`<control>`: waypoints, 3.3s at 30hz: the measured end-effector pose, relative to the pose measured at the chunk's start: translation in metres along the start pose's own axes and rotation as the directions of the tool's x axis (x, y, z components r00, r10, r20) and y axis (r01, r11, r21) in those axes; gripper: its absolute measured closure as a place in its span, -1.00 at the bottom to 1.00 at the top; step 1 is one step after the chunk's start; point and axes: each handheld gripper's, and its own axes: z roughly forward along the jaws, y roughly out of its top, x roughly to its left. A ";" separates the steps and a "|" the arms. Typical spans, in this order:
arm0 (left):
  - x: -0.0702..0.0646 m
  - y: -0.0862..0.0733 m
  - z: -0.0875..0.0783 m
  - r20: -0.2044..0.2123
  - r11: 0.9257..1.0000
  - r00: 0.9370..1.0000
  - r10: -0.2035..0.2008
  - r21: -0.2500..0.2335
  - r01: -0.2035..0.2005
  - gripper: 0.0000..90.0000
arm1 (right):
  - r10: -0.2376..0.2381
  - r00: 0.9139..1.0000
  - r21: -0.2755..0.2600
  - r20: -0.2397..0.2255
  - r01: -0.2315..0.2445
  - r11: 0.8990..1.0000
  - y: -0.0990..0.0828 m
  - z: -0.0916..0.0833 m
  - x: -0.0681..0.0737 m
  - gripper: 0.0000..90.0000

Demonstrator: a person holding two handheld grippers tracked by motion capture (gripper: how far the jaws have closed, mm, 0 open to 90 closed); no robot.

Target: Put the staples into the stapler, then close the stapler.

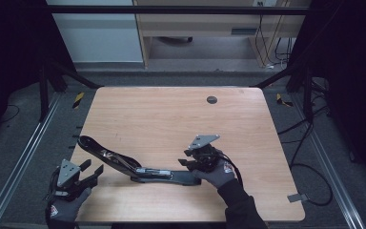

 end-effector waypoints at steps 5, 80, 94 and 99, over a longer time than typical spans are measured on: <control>0.000 0.001 -0.002 0.013 1.000 1.000 -0.007 -0.012 0.007 -0.04 | 0.055 0.996 -0.023 0.073 -0.053 0.998 -0.014 -0.015 -0.003 0.22; -0.012 0.059 -0.016 0.054 0.982 0.998 0.013 -0.189 -0.002 -0.05 | 0.183 0.975 -0.054 0.127 -0.178 0.983 -0.087 -0.036 0.027 0.45; -0.008 0.062 -0.015 0.066 0.980 0.998 -0.026 -0.194 0.038 0.15 | 0.211 0.967 -0.045 0.139 -0.207 0.977 -0.084 -0.020 0.029 0.83; -0.008 0.062 -0.015 0.078 0.979 0.996 -0.037 -0.197 0.052 0.17 | 0.209 0.968 -0.029 0.138 -0.207 0.978 -0.082 -0.012 0.032 0.97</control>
